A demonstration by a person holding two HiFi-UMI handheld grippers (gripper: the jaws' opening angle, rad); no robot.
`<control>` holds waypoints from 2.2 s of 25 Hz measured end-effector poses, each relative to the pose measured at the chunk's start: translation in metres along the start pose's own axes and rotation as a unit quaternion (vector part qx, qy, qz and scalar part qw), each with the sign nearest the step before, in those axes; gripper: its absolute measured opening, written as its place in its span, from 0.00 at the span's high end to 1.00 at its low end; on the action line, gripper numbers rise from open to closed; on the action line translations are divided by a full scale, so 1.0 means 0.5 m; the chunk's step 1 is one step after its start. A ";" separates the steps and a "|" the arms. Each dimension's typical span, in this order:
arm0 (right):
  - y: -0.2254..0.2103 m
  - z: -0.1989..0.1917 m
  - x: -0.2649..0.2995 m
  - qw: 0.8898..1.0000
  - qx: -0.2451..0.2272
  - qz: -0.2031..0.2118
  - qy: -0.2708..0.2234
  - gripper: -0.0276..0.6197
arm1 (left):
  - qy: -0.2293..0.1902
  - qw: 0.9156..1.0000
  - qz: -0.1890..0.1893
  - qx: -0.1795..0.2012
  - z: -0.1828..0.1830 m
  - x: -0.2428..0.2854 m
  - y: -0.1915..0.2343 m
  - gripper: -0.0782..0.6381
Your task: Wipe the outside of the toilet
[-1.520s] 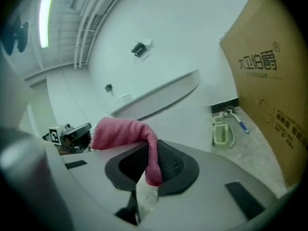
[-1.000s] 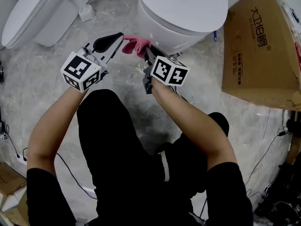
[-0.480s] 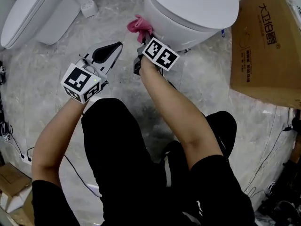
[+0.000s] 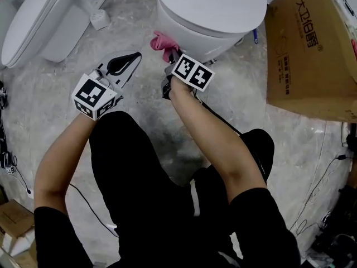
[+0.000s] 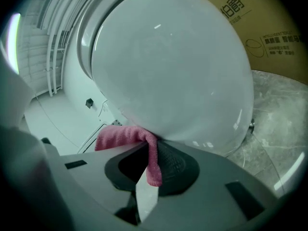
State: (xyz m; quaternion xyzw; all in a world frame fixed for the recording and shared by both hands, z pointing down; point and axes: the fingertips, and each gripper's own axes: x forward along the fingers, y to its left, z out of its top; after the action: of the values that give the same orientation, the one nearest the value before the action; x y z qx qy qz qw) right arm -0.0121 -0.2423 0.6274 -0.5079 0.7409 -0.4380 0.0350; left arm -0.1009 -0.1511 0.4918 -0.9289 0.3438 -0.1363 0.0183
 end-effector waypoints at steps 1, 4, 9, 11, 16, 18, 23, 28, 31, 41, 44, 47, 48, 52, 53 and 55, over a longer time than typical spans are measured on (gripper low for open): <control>-0.005 0.002 -0.009 1.000 -0.009 0.001 0.007 0.86 | -0.004 1.000 -0.002 0.002 0.009 0.006 0.002 0.87; -0.014 0.009 -0.037 0.999 -0.041 0.014 0.030 0.86 | -0.016 1.000 0.003 0.002 0.031 0.018 0.011 0.87; -0.047 0.030 -0.084 0.993 -0.078 0.033 0.077 0.86 | -0.017 1.000 -0.012 0.002 0.037 0.049 -0.004 0.87; -0.060 0.040 -0.098 0.992 -0.078 0.039 0.090 0.86 | -0.017 1.000 -0.017 0.005 0.036 0.059 -0.011 0.87; -0.125 0.067 -0.143 0.989 -0.100 0.025 0.109 0.86 | -0.017 0.999 -0.034 0.006 0.031 0.076 -0.028 0.87; -0.152 0.088 -0.156 0.989 -0.104 0.014 0.105 0.86 | -0.017 0.999 -0.038 -0.010 0.022 0.082 -0.026 0.87; -0.207 0.144 -0.175 0.991 -0.099 0.004 0.090 0.86 | -0.013 0.998 -0.021 -0.055 -0.012 0.104 -0.008 0.87; -0.249 0.179 -0.182 0.993 -0.097 -0.011 0.072 0.86 | -0.002 0.997 -0.024 -0.075 -0.044 0.119 -0.017 0.87; -0.280 0.207 -0.178 0.992 -0.104 -0.024 0.068 0.86 | 0.000 0.997 -0.035 -0.069 -0.052 0.123 -0.028 0.87; -0.354 0.327 -0.157 0.990 -0.124 -0.069 0.022 0.86 | -0.009 0.997 -0.023 -0.071 -0.082 0.136 -0.010 0.87; -0.369 0.390 -0.140 0.988 -0.130 -0.085 -0.022 0.86 | -0.013 0.997 -0.017 -0.074 -0.093 0.137 0.003 0.87; -0.373 0.393 -0.142 0.986 -0.141 -0.083 -0.042 0.86 | -0.018 0.996 -0.004 -0.084 -0.105 0.135 0.017 0.87; -0.374 0.386 -0.151 0.986 -0.144 -0.076 -0.045 0.86 | -0.019 0.996 -0.002 -0.088 -0.110 0.134 0.018 0.87; -0.338 0.315 -0.222 0.986 -0.161 -0.025 -0.020 0.86 | -0.024 0.995 -0.001 -0.097 -0.127 0.127 0.015 0.87; -0.315 0.288 -0.248 0.984 -0.179 -0.012 -0.010 0.86 | -0.026 0.995 -0.002 -0.099 -0.132 0.126 0.016 0.87; -0.251 0.234 -0.294 0.979 -0.202 0.024 0.017 0.86 | -0.030 0.994 0.000 -0.101 -0.145 0.124 0.024 0.87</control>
State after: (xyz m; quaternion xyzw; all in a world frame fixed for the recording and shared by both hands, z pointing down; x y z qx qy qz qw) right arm 0.2073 -0.2116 0.5839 -0.4791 0.8268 -0.2865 -0.0702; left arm -0.0828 -0.1959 0.5750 -0.9296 0.3554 -0.0732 -0.0653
